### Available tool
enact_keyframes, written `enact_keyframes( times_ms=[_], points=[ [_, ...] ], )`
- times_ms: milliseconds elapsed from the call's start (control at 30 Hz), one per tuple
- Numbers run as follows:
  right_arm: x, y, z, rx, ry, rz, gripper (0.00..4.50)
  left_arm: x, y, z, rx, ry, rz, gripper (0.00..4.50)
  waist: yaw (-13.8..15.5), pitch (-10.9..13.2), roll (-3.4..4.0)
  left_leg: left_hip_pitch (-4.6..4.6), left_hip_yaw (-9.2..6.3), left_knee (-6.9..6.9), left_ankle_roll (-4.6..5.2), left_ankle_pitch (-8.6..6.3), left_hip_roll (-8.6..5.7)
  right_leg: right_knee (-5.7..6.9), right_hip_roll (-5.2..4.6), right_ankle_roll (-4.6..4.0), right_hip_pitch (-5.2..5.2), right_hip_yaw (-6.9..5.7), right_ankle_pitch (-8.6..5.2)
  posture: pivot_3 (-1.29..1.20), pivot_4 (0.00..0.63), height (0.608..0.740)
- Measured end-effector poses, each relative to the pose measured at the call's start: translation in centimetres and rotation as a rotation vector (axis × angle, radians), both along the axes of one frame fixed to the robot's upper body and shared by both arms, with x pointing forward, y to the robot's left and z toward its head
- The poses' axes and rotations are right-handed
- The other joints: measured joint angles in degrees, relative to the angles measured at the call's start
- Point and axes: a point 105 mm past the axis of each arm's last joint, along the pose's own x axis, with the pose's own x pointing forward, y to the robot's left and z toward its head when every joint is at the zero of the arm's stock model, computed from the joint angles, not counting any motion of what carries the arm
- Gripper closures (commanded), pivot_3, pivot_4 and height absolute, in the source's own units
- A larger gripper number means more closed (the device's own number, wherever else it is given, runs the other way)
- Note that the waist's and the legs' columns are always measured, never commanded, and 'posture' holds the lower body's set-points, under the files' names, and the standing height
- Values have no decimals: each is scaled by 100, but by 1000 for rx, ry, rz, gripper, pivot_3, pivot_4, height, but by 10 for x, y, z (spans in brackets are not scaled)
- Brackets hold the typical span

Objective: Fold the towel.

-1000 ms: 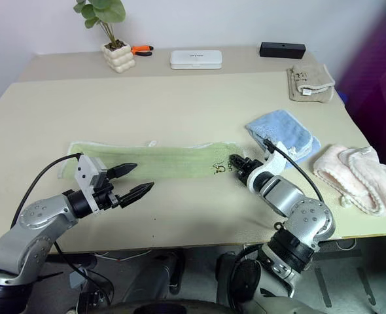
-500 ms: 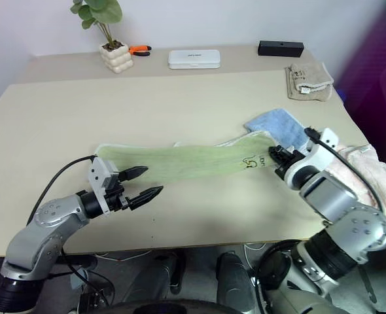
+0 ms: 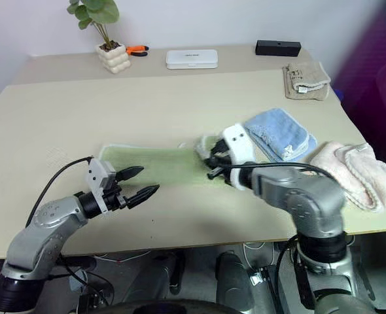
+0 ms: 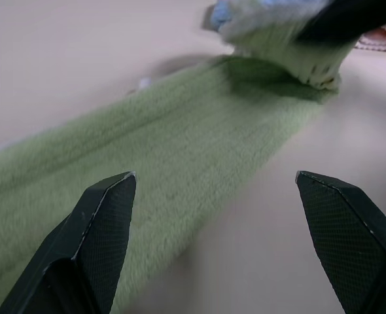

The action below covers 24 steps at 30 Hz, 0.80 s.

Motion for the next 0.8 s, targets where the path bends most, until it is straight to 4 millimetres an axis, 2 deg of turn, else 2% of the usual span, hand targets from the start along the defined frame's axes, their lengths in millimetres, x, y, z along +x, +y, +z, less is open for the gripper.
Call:
enact_keyframes(
  times_ms=[100,300,400,533,700,800],
  points=[
    [2,16,-12,-9,6,49,4440,-4,0,0,-3,-2,14,512,1,0,-1,-1,0,0,0,0,0,0,1,2,-1,0,1,0,150,740],
    [12,33,-12,15,-26,60,4440,-4,0,2,-2,-11,29,512,2,0,-1,0,-2,-1,-1,0,0,2,7,5,-3,0,4,0,150,740],
    [14,35,-14,24,-22,55,3570,-3,0,2,-2,-9,34,512,2,0,-1,0,-3,-2,-1,0,-1,2,9,12,-4,0,8,0,150,740],
    [11,38,-11,43,-27,89,1593,-3,0,2,-2,-10,35,512,2,0,-1,0,-3,-2,-2,0,-1,2,9,13,-4,0,8,0,150,740],
    [0,14,19,92,-121,141,1593,-3,8,2,6,-9,58,512,16,1,-2,-5,-4,-1,-1,-1,-5,-1,7,13,-4,0,7,0,150,740],
    [-2,3,36,136,-173,156,2444,-4,11,2,12,-8,69,512,-7,2,-2,-4,-4,-2,-2,-1,0,1,5,6,-5,0,3,0,150,740]
  ],
)
